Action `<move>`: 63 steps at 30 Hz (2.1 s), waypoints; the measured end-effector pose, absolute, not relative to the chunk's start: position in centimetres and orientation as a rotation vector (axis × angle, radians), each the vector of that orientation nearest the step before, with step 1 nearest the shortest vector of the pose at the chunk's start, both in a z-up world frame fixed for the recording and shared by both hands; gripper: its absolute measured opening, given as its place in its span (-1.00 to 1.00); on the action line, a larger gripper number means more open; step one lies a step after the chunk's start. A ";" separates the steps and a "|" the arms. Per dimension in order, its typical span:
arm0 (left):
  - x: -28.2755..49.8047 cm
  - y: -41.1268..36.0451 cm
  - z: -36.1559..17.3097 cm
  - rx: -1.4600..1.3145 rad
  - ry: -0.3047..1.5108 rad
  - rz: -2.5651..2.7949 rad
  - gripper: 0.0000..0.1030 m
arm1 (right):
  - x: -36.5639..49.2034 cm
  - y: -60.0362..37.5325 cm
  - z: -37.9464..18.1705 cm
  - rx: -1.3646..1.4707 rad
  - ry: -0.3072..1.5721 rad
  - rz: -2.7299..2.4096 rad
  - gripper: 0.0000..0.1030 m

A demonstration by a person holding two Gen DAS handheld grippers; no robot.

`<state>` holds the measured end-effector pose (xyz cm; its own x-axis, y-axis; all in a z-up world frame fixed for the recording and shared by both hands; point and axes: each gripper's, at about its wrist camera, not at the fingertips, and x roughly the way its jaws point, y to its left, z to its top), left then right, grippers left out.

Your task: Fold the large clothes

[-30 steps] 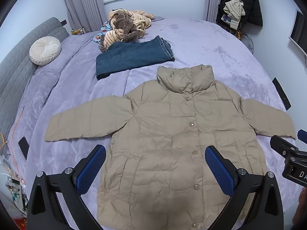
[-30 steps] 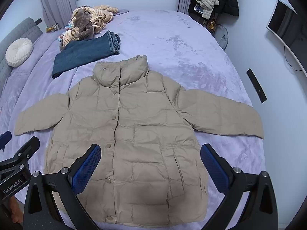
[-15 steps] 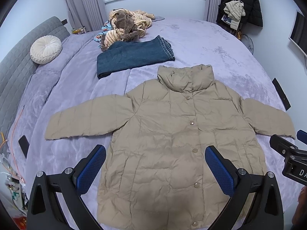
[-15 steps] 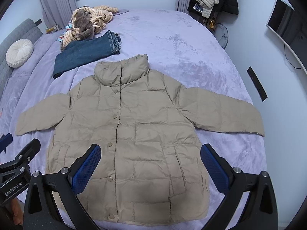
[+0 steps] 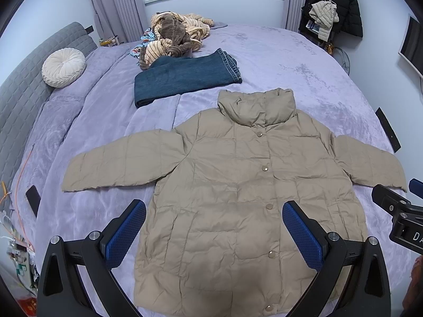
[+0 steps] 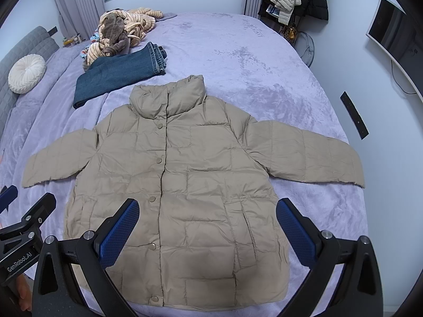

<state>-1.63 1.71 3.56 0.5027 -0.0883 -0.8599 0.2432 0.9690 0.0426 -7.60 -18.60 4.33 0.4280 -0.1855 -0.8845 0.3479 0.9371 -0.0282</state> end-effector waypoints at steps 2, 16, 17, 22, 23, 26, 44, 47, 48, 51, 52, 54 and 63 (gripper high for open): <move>-1.6 1.7 3.6 0.166 1.026 -0.201 1.00 | -7.6 -18.6 4.3 0.169 1.078 -0.335 0.99; -1.9 2.1 3.4 0.164 1.028 -0.198 1.00 | -7.6 -18.6 4.4 0.170 1.079 -0.334 0.99; -1.9 2.1 3.4 0.164 1.028 -0.198 1.00 | -7.5 -18.6 4.3 0.169 1.079 -0.335 0.99; -1.9 2.2 3.3 0.164 1.029 -0.199 1.00 | -7.5 -18.6 4.3 0.169 1.078 -0.335 0.99; -1.9 2.2 3.3 0.165 1.029 -0.199 1.00 | -7.5 -18.6 4.3 0.169 1.078 -0.335 0.99; -1.9 2.2 3.3 0.164 1.029 -0.198 1.00 | -7.5 -18.5 4.3 0.169 1.079 -0.335 0.99; -1.9 2.3 3.3 0.163 1.032 -0.199 1.00 | -7.5 -18.4 4.3 0.168 1.080 -0.334 0.99; -1.9 2.3 3.3 0.163 1.033 -0.199 1.00 | -7.5 -18.4 4.3 0.169 1.080 -0.334 0.99; -1.9 2.3 3.3 0.164 1.033 -0.198 1.00 | -7.4 -18.4 4.2 0.169 1.081 -0.334 0.99; -1.8 2.3 3.4 0.163 1.033 -0.198 1.00 | -7.4 -18.4 4.2 0.169 1.081 -0.334 0.99; -1.8 2.3 3.4 0.163 1.033 -0.198 1.00 | -7.4 -18.4 4.2 0.168 1.081 -0.334 0.99; -1.8 2.3 3.4 0.164 1.033 -0.198 1.00 | -7.4 -18.4 4.2 0.169 1.080 -0.334 0.99; -1.9 2.5 3.3 0.163 1.036 -0.198 1.00 | -7.4 -18.4 4.2 0.169 1.082 -0.334 1.00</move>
